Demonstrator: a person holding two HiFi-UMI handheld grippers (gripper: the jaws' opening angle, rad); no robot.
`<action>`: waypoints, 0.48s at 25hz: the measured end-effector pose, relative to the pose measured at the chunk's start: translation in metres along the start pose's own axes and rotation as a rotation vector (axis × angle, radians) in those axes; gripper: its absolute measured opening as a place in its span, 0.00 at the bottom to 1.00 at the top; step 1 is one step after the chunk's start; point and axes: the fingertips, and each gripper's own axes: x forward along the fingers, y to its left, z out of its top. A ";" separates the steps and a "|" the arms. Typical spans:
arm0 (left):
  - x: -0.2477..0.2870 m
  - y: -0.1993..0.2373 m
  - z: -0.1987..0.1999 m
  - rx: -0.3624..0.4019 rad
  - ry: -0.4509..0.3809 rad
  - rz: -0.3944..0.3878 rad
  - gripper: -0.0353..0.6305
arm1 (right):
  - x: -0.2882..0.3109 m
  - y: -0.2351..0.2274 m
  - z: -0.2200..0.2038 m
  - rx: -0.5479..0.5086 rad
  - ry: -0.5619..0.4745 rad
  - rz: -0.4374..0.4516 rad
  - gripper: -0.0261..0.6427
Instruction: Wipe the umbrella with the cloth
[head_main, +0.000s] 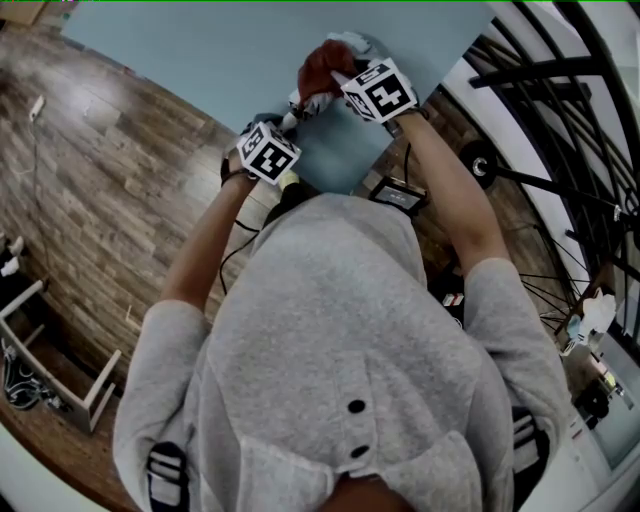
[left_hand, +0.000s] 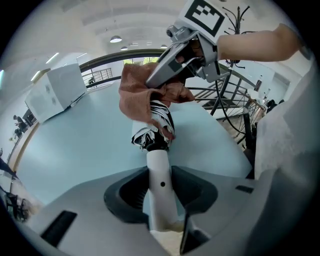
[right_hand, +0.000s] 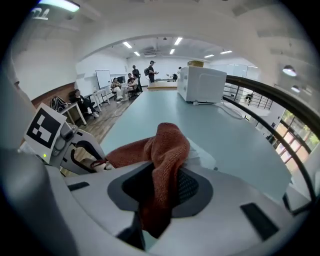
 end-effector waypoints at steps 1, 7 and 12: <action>0.000 0.000 0.000 0.000 0.002 0.001 0.28 | -0.001 -0.004 0.000 -0.002 0.002 -0.010 0.20; -0.001 0.002 -0.003 0.000 0.005 0.001 0.28 | -0.007 -0.031 0.001 -0.030 0.023 -0.078 0.20; -0.002 0.003 -0.004 -0.001 0.009 -0.002 0.28 | -0.015 -0.065 0.002 -0.069 0.044 -0.155 0.20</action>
